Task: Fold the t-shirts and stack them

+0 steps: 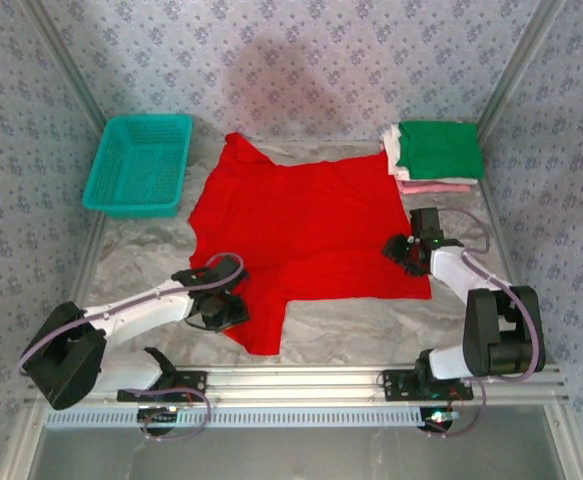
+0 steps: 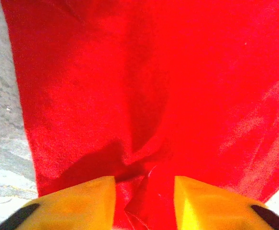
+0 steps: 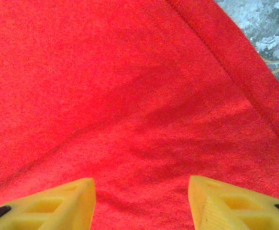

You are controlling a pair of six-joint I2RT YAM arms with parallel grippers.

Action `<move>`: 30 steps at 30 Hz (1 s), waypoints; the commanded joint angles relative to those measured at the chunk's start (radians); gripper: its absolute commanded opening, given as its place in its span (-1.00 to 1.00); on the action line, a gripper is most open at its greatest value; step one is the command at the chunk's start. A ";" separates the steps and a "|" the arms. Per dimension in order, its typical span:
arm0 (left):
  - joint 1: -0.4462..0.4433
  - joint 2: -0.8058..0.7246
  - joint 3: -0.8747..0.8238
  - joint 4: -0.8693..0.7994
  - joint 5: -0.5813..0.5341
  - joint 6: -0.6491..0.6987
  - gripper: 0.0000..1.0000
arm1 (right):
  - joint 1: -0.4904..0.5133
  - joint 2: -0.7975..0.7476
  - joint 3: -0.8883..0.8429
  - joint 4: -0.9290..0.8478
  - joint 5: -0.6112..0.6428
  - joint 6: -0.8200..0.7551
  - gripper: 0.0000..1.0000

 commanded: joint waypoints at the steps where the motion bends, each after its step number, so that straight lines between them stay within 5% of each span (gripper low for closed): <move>1: -0.005 -0.004 0.028 -0.032 0.017 0.004 -0.43 | 0.004 0.015 -0.011 0.003 0.033 -0.007 0.13; 4: -0.005 -0.015 0.026 -0.044 0.018 0.013 -0.51 | 0.004 0.023 -0.011 0.008 0.033 -0.007 0.13; 6: -0.005 -0.016 0.023 -0.053 0.016 0.009 -0.88 | 0.002 0.025 -0.011 0.009 0.033 -0.002 0.13; 9: -0.006 -0.026 0.029 -0.073 0.008 0.014 -1.00 | -0.010 0.019 -0.011 -0.018 0.019 0.009 0.14; 18: 0.019 -0.249 0.019 -0.222 -0.182 -0.022 -1.00 | -0.143 -0.174 -0.043 -0.258 -0.072 0.056 0.38; 30: 0.102 -0.359 -0.053 -0.207 -0.184 0.007 -1.00 | -0.374 -0.214 -0.110 -0.369 -0.136 0.072 0.37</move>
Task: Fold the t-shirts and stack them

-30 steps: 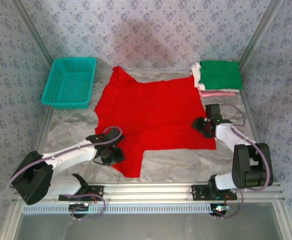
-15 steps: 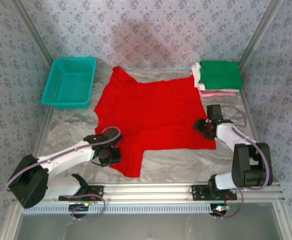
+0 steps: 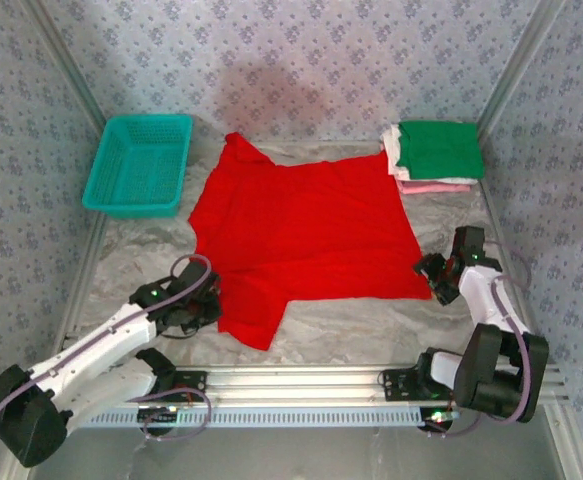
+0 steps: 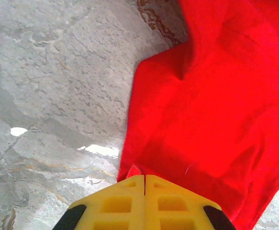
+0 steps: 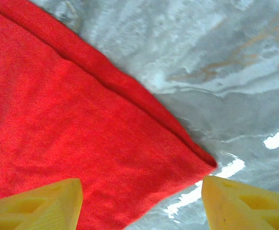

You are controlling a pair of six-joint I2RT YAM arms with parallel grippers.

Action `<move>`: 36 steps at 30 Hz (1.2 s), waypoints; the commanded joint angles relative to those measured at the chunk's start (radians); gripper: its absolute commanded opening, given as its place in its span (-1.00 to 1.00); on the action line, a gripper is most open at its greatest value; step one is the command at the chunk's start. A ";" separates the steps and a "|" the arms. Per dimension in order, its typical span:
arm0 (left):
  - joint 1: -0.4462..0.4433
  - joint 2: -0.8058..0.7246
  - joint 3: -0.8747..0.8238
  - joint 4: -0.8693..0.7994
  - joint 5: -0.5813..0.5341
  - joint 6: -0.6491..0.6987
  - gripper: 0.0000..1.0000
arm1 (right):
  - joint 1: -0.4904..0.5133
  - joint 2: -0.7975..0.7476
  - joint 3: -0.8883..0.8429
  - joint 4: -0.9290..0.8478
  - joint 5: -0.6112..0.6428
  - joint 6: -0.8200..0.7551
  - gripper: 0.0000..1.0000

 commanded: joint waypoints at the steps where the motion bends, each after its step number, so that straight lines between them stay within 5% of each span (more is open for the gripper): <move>1: 0.012 0.000 -0.009 -0.027 -0.019 0.005 -1.00 | -0.060 0.009 -0.039 -0.039 -0.052 0.014 0.36; 12: 0.016 -0.026 -0.086 0.047 0.004 -0.021 -1.00 | -0.049 0.153 -0.071 0.158 -0.129 0.018 0.17; 23: 0.035 -0.046 -0.067 0.027 -0.007 -0.001 -1.00 | -0.007 0.198 -0.061 0.196 -0.112 0.031 -0.48; 36: 0.034 -0.046 -0.070 0.035 -0.008 -0.001 -1.00 | 0.003 0.181 0.008 0.101 -0.063 0.024 -0.31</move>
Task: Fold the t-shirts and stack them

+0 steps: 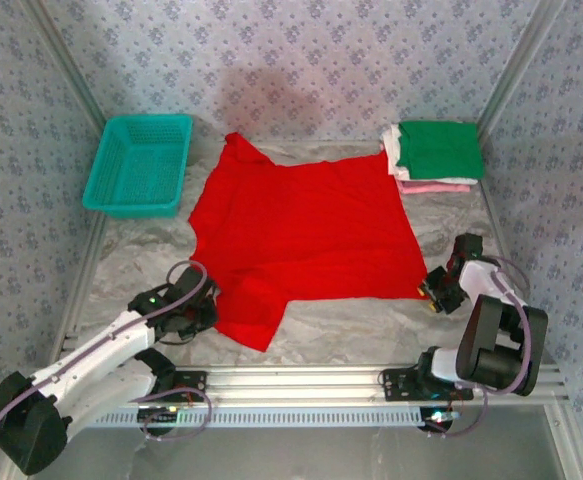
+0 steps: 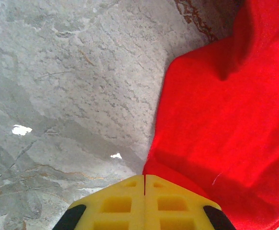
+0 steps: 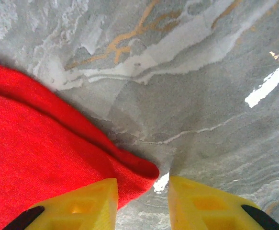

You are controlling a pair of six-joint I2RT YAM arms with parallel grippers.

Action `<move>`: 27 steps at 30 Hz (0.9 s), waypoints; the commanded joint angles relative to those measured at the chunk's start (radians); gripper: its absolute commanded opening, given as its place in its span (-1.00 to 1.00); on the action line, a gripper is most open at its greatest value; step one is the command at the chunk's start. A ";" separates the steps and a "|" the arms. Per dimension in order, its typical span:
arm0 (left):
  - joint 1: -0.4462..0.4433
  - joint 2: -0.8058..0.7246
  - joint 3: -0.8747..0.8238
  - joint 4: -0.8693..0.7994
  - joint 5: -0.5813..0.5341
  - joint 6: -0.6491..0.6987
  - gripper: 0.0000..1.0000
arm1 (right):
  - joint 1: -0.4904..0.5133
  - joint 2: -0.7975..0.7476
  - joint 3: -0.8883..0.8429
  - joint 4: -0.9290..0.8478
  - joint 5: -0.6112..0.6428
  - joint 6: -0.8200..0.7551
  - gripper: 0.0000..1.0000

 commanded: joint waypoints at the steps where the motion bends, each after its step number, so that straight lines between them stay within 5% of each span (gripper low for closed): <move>1: 0.006 -0.005 0.020 -0.007 -0.007 -0.010 -1.00 | 0.035 0.036 0.026 0.114 -0.083 -0.002 -0.31; 18: 0.008 -0.058 -0.052 0.023 -0.010 -0.050 -1.00 | 0.052 0.097 0.060 0.063 0.014 -0.019 -0.30; 27: 0.024 -0.087 -0.018 -0.002 -0.024 -0.028 -1.00 | 0.047 0.064 0.052 0.067 0.004 -0.024 -0.91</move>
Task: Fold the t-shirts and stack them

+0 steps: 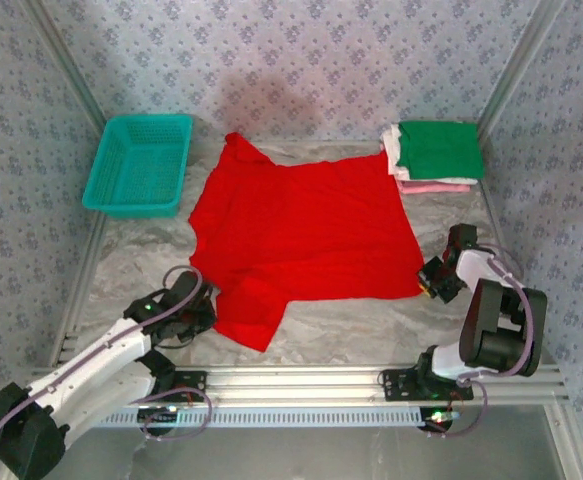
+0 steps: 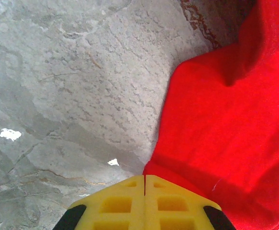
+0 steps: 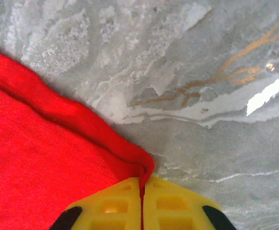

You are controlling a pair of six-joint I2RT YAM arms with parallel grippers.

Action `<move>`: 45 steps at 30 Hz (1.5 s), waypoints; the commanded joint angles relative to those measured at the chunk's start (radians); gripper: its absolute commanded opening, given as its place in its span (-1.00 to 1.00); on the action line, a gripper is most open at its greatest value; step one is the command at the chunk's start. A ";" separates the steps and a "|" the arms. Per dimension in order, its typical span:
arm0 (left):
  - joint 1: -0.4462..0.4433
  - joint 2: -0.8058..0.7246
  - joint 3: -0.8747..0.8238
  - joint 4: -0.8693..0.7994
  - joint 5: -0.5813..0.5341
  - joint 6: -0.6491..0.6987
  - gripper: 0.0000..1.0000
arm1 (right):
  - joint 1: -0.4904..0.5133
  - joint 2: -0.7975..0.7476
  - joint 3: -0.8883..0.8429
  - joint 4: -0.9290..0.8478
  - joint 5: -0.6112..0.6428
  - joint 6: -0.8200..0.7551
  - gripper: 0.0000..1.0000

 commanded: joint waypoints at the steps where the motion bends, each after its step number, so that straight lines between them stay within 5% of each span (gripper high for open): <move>1: 0.006 -0.024 0.056 -0.045 -0.029 0.005 -1.00 | 0.005 -0.041 -0.007 -0.001 -0.019 -0.002 -1.00; 16: 0.005 -0.350 0.295 -0.421 -0.199 -0.017 -1.00 | 0.011 -0.451 -0.051 -0.270 -0.113 0.008 -1.00; 24: 0.006 -0.260 0.697 -0.632 -0.328 0.210 -1.00 | 0.072 -0.591 -0.064 -0.374 -0.106 -0.004 -1.00; 36: 0.020 0.049 0.680 -0.393 -0.299 0.483 -1.00 | 0.195 -0.370 0.036 -0.280 -0.047 -0.064 -1.00; 45: 0.202 0.271 0.807 -0.363 -0.167 0.726 -1.00 | 0.233 -0.205 0.157 -0.276 -0.013 -0.096 -0.93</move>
